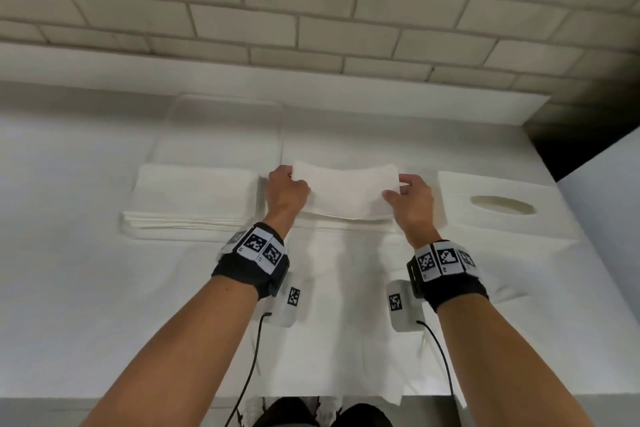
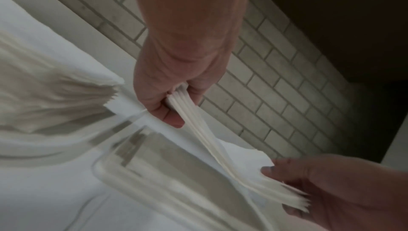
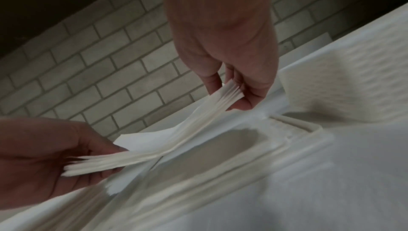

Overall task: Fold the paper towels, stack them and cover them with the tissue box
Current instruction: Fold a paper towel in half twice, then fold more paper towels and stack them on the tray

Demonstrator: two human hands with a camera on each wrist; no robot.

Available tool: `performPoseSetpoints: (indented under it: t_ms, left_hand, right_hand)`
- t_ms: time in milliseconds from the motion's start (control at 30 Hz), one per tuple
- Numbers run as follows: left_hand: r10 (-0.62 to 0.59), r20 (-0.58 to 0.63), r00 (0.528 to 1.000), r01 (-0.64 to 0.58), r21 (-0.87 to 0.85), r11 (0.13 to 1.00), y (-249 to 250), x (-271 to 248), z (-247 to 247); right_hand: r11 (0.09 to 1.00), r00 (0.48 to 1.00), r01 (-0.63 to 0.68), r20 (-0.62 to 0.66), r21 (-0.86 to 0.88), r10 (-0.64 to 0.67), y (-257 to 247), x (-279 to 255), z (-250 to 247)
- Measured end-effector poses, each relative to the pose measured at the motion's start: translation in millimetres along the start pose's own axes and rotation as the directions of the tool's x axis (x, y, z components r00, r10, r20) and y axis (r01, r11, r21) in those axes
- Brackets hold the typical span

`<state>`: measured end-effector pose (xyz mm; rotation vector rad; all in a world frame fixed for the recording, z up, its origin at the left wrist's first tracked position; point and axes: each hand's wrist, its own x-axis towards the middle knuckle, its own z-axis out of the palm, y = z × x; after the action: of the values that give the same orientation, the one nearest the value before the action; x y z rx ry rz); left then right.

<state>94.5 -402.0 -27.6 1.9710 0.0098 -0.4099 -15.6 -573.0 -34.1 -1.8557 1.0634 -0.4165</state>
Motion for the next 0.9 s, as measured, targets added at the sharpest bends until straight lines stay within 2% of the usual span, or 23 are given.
performPoseSetpoints:
  t_ms: [167,300,567,667,733,833,900]
  left_hand:
    - [-0.02,-0.001,1.0,0.02,0.066,0.998,-14,10,13]
    - [0.044,0.027,0.999,-0.048,0.173,0.984,-28,14,22]
    - [0.148,0.063,0.987,-0.16,0.489,0.857,-32,9,26]
    - [0.189,0.014,0.982,-0.181,0.379,0.908,-18,-1,2]
    - [0.228,-0.011,0.974,-0.219,0.234,0.947,-12,-9,-28]
    - [0.206,-0.054,0.977,-0.208,-0.035,0.977,-13,-26,-87]
    - [0.154,-0.107,0.982,-0.169,-0.152,0.974,-23,-38,-127]
  right_hand:
    - [0.998,1.0,-0.027,0.007,-0.065,0.027,14,10,11]
    - [0.99,1.0,-0.021,0.016,-0.141,0.024,23,12,14]
    - [0.945,0.998,0.04,-0.027,-0.325,-0.052,36,8,22]
    - [0.96,0.986,0.113,-0.087,-0.256,-0.139,27,-4,24]
    - [0.964,0.979,0.184,-0.053,-0.194,-0.198,12,-19,31]
    - [0.952,0.954,0.29,0.112,-0.1,-0.279,-15,-54,53]
    - [0.95,0.911,0.311,0.295,-0.037,-0.287,-26,-82,77]
